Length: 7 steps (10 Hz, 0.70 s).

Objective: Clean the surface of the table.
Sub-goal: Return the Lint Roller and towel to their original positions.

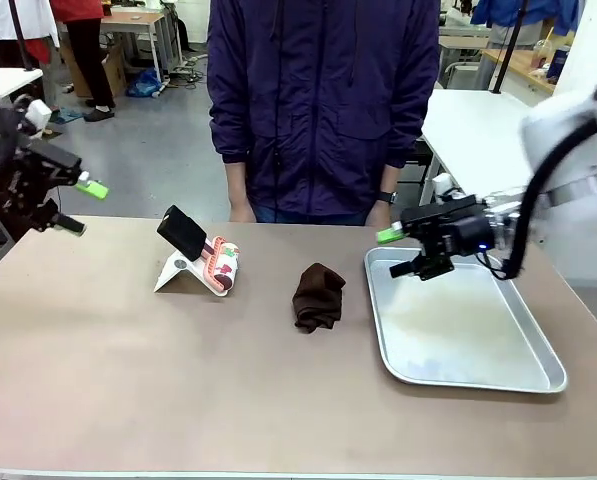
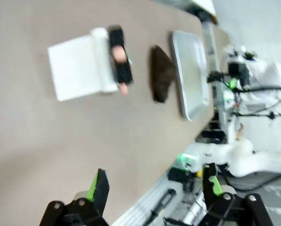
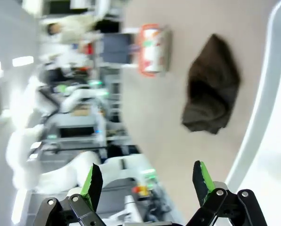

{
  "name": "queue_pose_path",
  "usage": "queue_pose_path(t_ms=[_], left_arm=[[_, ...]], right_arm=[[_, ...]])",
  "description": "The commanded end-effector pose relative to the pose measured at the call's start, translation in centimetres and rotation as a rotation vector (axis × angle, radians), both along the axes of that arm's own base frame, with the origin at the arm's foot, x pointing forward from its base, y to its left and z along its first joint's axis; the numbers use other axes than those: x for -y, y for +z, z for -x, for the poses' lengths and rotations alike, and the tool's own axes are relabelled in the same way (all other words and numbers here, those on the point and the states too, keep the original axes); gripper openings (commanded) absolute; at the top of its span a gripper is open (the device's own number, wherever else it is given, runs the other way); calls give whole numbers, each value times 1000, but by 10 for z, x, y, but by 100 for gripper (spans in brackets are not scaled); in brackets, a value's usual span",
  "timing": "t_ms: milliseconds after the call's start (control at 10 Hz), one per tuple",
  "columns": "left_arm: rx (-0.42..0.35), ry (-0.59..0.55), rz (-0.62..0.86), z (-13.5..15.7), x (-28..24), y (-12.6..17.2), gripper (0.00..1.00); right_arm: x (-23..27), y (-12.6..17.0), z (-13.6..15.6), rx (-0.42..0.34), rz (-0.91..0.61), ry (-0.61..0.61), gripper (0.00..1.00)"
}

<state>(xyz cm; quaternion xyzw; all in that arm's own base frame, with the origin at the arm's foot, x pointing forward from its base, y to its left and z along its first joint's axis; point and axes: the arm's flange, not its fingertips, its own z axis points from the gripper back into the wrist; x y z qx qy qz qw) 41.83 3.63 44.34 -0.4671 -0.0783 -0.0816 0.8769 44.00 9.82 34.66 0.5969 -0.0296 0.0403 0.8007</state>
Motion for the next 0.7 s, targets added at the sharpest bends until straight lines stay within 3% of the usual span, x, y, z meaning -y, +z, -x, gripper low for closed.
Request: queue_pose_path(t_ms=[0,300,400,600], left_arm=[[41,-24,172,20,-5,-29,100],[77,60,362,-2,-14,-46,100],[38,21,222,23,-9,-40,100],[38,21,222,23,-9,-40,100]], right_arm=[[45,-30,23,-52,-241,8,100],[57,-53,31,6,-422,56,100],[63,-33,40,-41,-328,13,100],[63,-33,40,-41,-328,13,100]])
